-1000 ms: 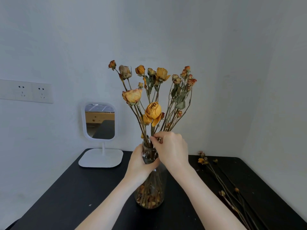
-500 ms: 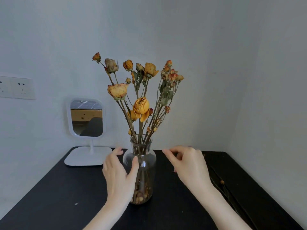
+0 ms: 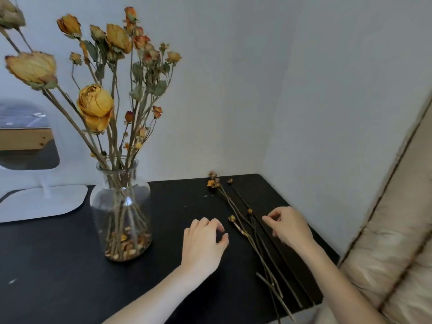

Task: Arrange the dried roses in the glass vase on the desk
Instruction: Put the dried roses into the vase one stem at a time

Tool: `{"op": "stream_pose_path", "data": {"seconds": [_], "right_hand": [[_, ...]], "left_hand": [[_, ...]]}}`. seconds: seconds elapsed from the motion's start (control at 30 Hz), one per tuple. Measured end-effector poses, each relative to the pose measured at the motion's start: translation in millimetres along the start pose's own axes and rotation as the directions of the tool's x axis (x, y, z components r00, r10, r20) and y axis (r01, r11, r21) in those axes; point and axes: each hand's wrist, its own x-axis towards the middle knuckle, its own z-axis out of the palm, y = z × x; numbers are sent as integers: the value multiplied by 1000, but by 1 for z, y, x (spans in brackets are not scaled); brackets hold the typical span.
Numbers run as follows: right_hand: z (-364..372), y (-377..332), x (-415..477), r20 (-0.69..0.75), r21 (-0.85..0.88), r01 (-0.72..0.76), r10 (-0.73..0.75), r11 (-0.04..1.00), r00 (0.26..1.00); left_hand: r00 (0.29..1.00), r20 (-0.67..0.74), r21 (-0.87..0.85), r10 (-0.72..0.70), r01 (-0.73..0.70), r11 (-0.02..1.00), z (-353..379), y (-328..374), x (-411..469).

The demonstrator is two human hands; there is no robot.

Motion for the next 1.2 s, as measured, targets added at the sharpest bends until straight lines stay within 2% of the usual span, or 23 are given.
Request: {"op": "stream_pose_path", "data": {"seconds": [0.2, 0.4, 0.57, 0.83, 1.2], "right_hand": [[4, 7, 3, 122, -6, -10, 11, 1000, 992], [12, -4, 0, 223, -71, 22, -6, 997, 975], [21, -11, -3, 344, -156, -15, 69, 988, 936], [23, -7, -1, 274, -115, -84, 113, 990, 955], [9, 1, 4, 162, -14, -15, 17, 1000, 987]], "left_hand": [[963, 141, 43, -229, 226, 973, 38, 19, 34], [928, 136, 119, -347, 332, 936, 56, 24, 47], [890, 150, 122, -430, 415, 902, 65, 24, 56], [836, 174, 115, -521, 508, 853, 66, 26, 63], [814, 168, 145, -556, 537, 831, 61, 25, 66]]}}
